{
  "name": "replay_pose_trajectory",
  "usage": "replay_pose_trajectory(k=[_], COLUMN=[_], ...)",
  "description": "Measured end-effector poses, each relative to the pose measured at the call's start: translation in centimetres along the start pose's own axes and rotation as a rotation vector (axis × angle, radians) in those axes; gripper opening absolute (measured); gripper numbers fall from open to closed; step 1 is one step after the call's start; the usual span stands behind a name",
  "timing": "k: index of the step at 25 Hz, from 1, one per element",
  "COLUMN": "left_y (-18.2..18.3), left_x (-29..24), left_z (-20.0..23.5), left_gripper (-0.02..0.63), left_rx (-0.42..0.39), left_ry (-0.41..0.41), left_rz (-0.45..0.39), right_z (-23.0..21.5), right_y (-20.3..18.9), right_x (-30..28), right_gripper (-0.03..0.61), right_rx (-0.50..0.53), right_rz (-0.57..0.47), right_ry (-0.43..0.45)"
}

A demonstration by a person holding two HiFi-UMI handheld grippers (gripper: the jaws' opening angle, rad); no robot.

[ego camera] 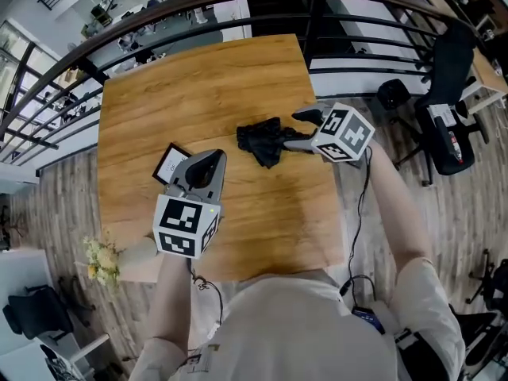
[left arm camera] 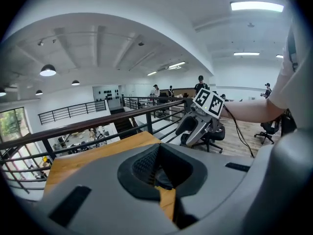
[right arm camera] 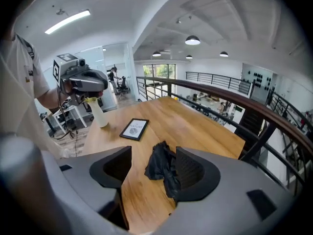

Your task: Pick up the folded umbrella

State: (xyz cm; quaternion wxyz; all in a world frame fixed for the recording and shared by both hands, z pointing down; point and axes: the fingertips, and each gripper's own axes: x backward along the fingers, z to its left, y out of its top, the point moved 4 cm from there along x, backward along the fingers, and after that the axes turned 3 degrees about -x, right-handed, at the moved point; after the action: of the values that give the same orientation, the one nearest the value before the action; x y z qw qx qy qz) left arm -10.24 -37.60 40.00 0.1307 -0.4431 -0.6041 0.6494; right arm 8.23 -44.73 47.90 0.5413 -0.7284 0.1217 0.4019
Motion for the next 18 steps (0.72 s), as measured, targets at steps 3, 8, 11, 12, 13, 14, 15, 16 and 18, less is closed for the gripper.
replay_pose_trajectory(k=[3,8,11,12,13,14,15,16,18], left_y=[-1.1,-3.0,-4.6,-5.2,-5.7,-6.3,-6.9,-7.5,-8.6], left_x=[-1.3,-3.5,-4.6,-4.9,-5.2,-5.5,-5.7,-6.0,-6.3], left_z=[0.6,0.5,0.5,0.5,0.5,0.5,0.5,0.5,0.5], left_gripper=[0.017,0.017,0.017,0.017,0.017,0.017,0.017,0.017,0.017], left_rx=[0.007,0.025,0.051,0.063,0.074,0.083,0.088,0.09,0.098], left_ry=[0.003,-0.01,-0.016,-0.018,-0.019,-0.02,-0.021,-0.022,-0.025], left_rz=[0.041,0.102,0.136,0.146,0.156,0.167,0.179,0.192,0.213], right_z=[-1.8,-4.1,-5.0,-5.3,-5.7,-6.0,-6.3,-6.6,-7.1], right_y=[-2.0,-5.3,-7.1,-7.6,-8.0,-8.5,-9.0,-9.5,-10.7], right_x=[-2.7,-6.7,-9.1,-10.0,-10.7,-11.5,-12.3,-13.0,-14.2], right_gripper=[0.307,0.31,0.313,0.313,0.313,0.313,0.313,0.313,0.314], right_rx=[-0.016,-0.047,-0.077,-0.087,-0.1,-0.116,-0.135,-0.152,-0.161], right_rz=[0.057,0.132,0.16,0.166,0.169,0.169,0.171,0.18,0.214], right_ry=[-0.018,-0.02,-0.006,-0.006,-0.005,-0.001,0.005,0.006,-0.017])
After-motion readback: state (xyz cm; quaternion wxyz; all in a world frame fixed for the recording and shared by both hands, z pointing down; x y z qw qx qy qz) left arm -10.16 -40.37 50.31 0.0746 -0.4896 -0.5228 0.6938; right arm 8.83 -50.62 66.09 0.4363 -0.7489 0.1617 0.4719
